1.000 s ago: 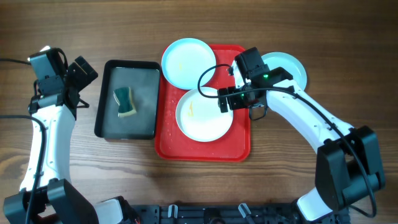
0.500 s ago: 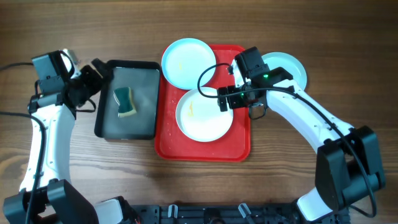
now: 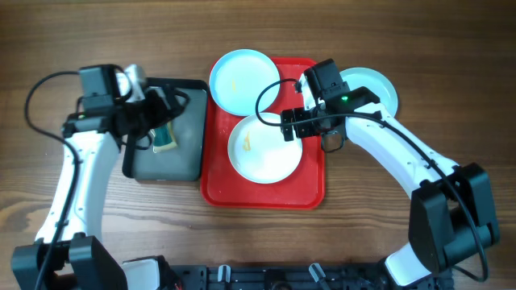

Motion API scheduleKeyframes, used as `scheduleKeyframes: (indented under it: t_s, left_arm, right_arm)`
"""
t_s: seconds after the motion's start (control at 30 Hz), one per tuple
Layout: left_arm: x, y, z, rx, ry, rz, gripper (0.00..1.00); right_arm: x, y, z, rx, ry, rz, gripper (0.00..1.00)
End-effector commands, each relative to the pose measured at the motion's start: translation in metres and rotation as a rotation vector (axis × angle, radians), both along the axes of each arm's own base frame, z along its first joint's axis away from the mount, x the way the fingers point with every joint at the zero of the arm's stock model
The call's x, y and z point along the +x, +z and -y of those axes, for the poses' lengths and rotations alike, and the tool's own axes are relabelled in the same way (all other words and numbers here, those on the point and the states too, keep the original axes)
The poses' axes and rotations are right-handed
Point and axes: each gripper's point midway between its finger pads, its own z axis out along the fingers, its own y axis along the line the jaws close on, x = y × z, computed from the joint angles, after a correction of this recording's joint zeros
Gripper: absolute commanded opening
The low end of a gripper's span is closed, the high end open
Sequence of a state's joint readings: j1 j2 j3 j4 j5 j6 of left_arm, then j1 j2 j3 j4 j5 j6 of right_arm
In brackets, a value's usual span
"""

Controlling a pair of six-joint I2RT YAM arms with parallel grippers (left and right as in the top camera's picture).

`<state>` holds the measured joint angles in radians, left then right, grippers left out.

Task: Clean dirty plates on tray and stack at the side
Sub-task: 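Reach the left gripper into the basin and grasp the sponge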

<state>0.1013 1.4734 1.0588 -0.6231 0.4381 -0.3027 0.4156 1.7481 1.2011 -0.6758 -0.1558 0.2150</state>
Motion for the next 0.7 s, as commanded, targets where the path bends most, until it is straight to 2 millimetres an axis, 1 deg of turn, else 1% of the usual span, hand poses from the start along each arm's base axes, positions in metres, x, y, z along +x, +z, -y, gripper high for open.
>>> scheduleKeyframes:
  t_s: [0.0, 0.07, 0.27, 0.33, 0.43, 0.5, 0.53, 0.57, 0.6, 0.63, 0.67]
  left_arm:
    - [0.000, -0.006, 0.019, 0.135, -0.071, 0.010, 1.00]
    - [-0.003, -0.009, 0.034, 0.166, -0.108, 0.009, 1.00]
    - [-0.013, -0.020, 0.080, 0.174, -0.237, -0.008, 1.00]
    - [-0.018, -0.023, 0.090, 0.177, -0.269, -0.016, 1.00]
    - [-0.021, -0.024, 0.094, 0.180, -0.283, -0.023, 1.00]
    - [-0.022, -0.026, 0.089, 0.208, -0.269, -0.032, 1.00]
    - [-0.021, -0.027, 0.086, 0.223, -0.261, -0.033, 0.95]
    - [-0.020, -0.028, 0.082, 0.245, -0.249, -0.034, 0.93]
    - [-0.020, -0.029, 0.078, 0.268, -0.236, -0.036, 0.85]
    - [-0.019, -0.030, 0.073, 0.290, -0.218, -0.040, 0.83]
    - [-0.019, -0.030, 0.073, 0.291, -0.217, -0.041, 0.82]
  right_arm:
    - [0.007, 0.016, -0.001, 0.015, -0.010, 0.043, 1.00]
    - [0.007, 0.016, -0.001, 0.015, -0.010, 0.043, 1.00]
    - [0.007, 0.016, -0.001, 0.016, -0.011, 0.043, 0.99]
    - [0.007, 0.016, -0.001, 0.016, -0.011, 0.043, 1.00]
    - [0.007, 0.016, -0.002, 0.022, -0.007, 0.039, 1.00]
    - [0.006, 0.016, -0.002, 0.021, -0.008, 0.038, 0.99]
    - [0.005, 0.015, -0.001, 0.019, -0.008, 0.034, 0.99]
    - [0.004, 0.015, -0.001, 0.017, -0.008, 0.029, 1.00]
    - [0.003, 0.014, 0.000, 0.015, -0.008, 0.025, 0.99]
    - [0.003, 0.014, 0.000, 0.013, -0.004, 0.024, 1.00]
    - [0.003, 0.014, 0.000, 0.013, -0.004, 0.024, 0.99]
